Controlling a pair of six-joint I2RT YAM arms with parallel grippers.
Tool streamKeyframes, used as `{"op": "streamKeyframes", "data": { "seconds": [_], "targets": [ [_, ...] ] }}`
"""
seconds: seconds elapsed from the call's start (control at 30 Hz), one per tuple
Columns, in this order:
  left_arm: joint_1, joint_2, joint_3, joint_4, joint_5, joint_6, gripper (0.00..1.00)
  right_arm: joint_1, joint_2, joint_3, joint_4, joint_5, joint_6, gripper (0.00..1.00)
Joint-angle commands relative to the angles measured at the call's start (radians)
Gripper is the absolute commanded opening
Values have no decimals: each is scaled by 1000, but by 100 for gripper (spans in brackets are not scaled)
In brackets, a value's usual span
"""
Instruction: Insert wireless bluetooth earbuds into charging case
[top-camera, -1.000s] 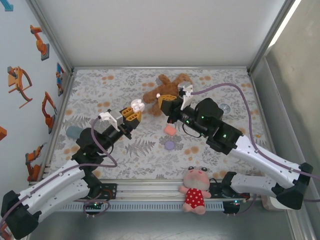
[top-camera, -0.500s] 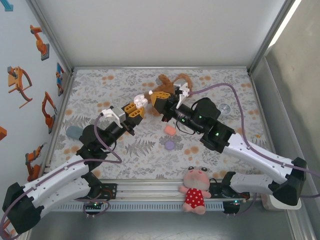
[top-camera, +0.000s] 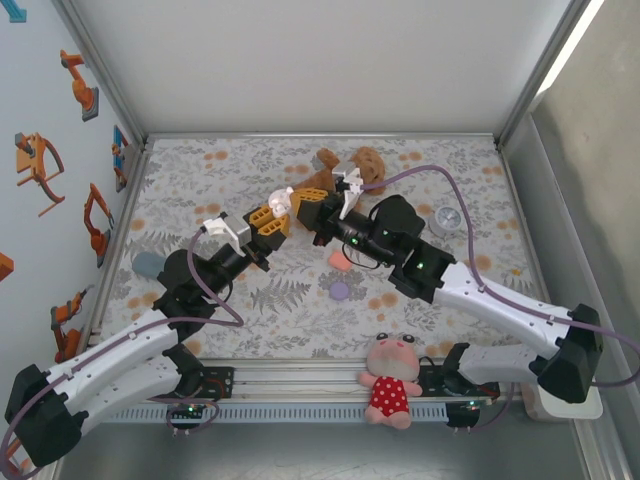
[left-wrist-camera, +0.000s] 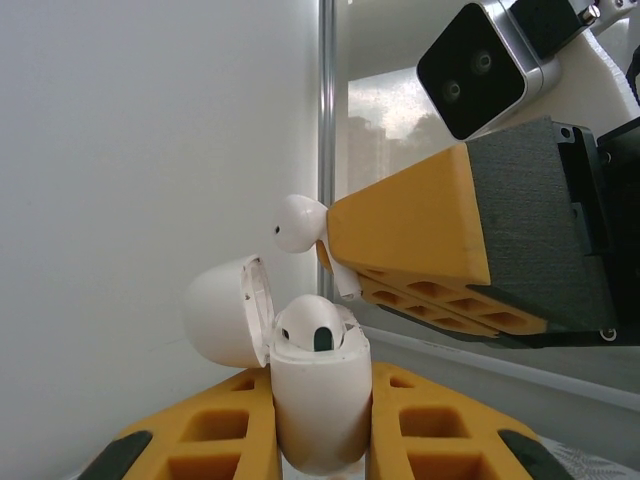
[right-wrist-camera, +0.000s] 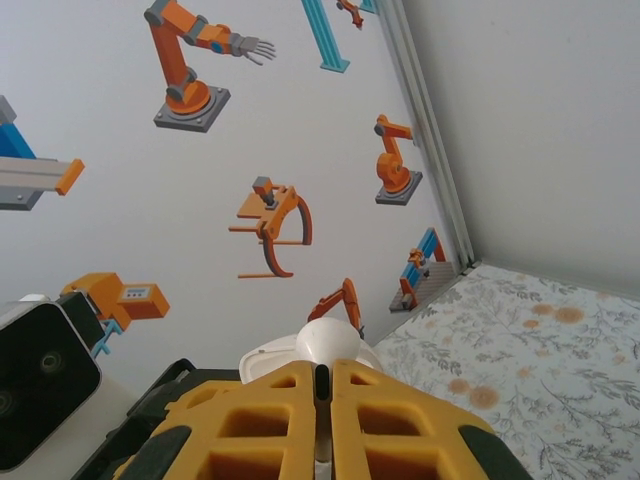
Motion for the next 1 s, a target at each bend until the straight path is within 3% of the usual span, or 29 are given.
{"op": "streamKeyframes", "data": {
  "seconds": [0.0, 0.97],
  "targets": [
    [0, 3, 38, 42, 19, 19, 0, 8, 6, 13, 49, -9, 14, 9],
    [0, -10, 34, 45, 11, 15, 0, 22, 21, -8, 24, 15, 7, 8]
  ]
}}
